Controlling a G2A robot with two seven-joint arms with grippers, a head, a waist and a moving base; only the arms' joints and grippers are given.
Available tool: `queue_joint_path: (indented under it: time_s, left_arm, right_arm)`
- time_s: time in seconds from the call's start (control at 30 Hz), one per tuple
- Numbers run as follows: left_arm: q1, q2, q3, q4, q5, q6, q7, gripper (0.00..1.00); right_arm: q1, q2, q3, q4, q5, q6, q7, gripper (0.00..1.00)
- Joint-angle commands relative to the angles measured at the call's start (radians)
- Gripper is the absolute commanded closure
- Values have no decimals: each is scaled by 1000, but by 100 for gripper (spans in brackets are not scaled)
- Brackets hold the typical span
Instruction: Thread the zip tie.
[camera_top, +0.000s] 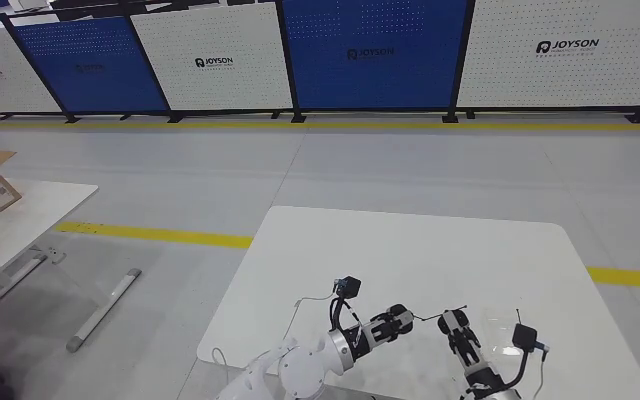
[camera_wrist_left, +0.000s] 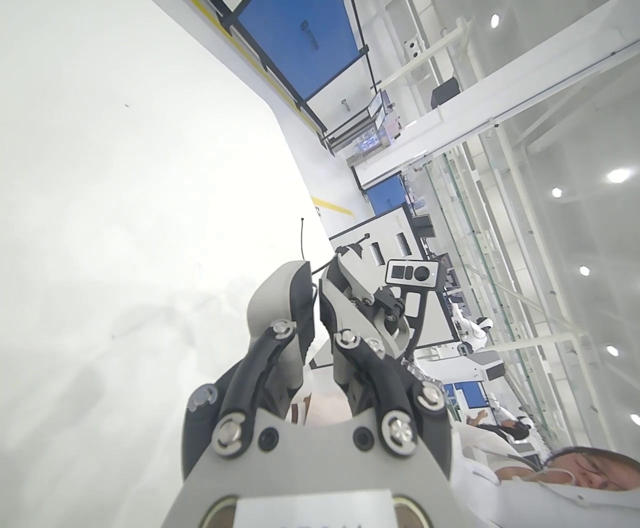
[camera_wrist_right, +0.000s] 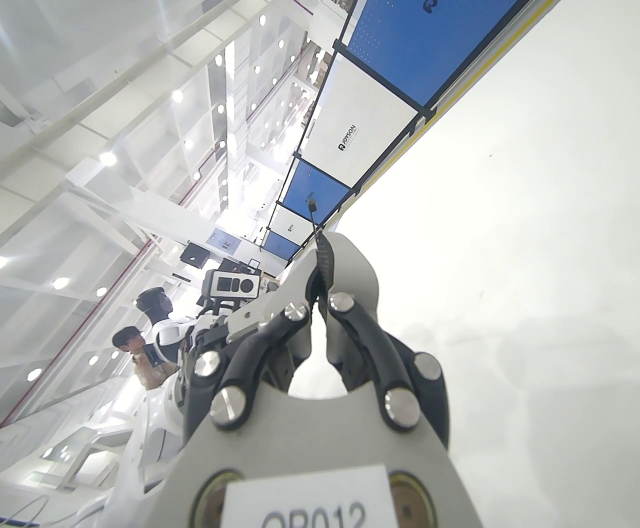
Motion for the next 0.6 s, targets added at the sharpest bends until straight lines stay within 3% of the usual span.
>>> queue_joint_path:
  time_s: [0.0,0.4,0.57]
  left_arm:
    - [1,0,-1,-2,1,-1,-1,75]
    - [-12,-3,16,3,13,24,-17,84]
    - [-21,-6,25,8,9,27,-19,79]
  right_arm:
    - [0,0,-1,0,-3,2,1,100]
    - [-7,-3,1,-9,-12,-7,-2,100]
    - [-8,-3,2,-11,-15,-10,1,100]
